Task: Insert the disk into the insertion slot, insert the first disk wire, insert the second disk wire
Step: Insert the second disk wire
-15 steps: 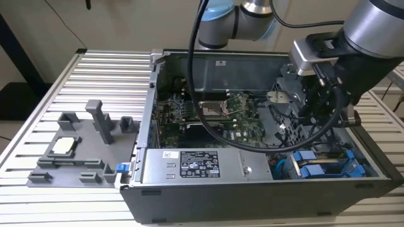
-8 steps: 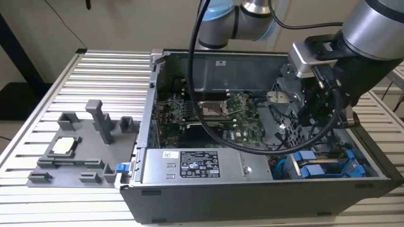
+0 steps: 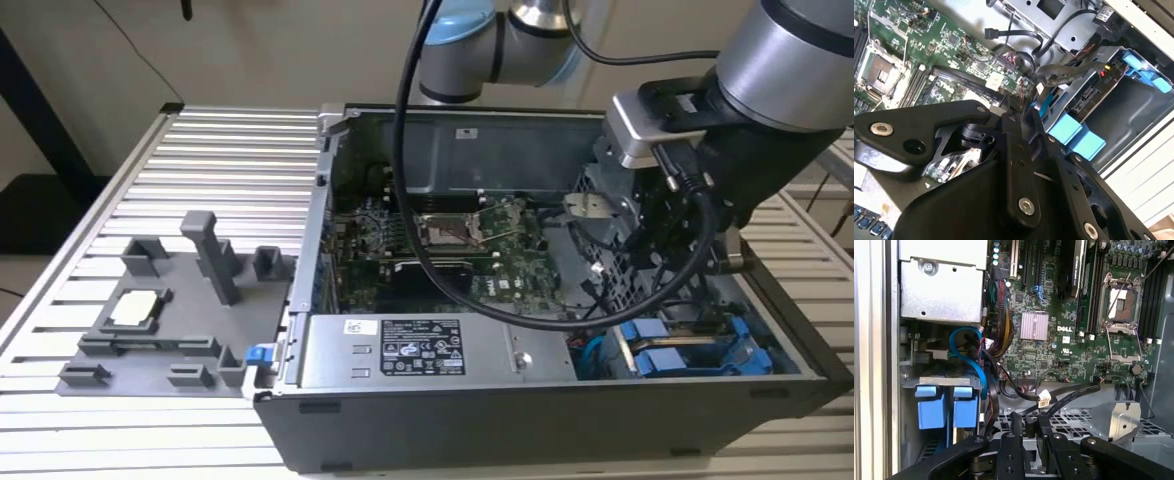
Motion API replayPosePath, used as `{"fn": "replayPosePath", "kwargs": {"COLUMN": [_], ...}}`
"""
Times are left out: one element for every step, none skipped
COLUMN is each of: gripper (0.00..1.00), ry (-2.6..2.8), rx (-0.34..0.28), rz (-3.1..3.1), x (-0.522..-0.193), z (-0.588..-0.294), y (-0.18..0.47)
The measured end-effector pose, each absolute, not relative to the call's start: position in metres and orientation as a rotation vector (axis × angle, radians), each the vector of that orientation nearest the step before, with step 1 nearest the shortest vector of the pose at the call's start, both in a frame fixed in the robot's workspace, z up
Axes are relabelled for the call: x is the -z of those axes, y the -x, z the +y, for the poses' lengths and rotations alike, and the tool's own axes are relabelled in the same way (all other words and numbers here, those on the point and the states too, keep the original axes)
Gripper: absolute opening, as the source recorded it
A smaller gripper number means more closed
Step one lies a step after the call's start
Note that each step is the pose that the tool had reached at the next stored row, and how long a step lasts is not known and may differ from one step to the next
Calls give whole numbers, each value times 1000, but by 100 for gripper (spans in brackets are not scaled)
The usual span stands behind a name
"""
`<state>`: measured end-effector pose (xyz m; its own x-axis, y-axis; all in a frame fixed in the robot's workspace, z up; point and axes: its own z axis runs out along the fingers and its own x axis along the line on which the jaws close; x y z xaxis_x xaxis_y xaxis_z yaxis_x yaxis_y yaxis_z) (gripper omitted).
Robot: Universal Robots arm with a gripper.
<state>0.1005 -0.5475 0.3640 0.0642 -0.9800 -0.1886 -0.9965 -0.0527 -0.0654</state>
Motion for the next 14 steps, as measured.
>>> {"fn": "replayPosePath", "kwargs": {"gripper": [27,27,27,27,27,27,27,27,27,27,27,27,24,24], "ry": [2154,2154,2153,2152,2150,2149,2149,2149,2149,2149,2149,2149,2149,2149], "rx": [-138,-139,-139,-142,-145,-146,-146,-146,-146,-146,-146,-146,-146,-146], "rz": [2030,2030,2030,2029,2027,2027,2026,2026,2026,2026,2026,2026,2026,2026], "x": [-364,-364,-364,-364,-364,-364,-364,-364,-364,-364,-364,-364,-364,-364], "z": [-547,-547,-547,-547,-547,-547,-547,-547,-547,-547,-547,-547,-547,-547], "y": [-100,-100,-100,-100,-100,-100,-100,-100,-100,-100,-100,-100,-100,-99]}}
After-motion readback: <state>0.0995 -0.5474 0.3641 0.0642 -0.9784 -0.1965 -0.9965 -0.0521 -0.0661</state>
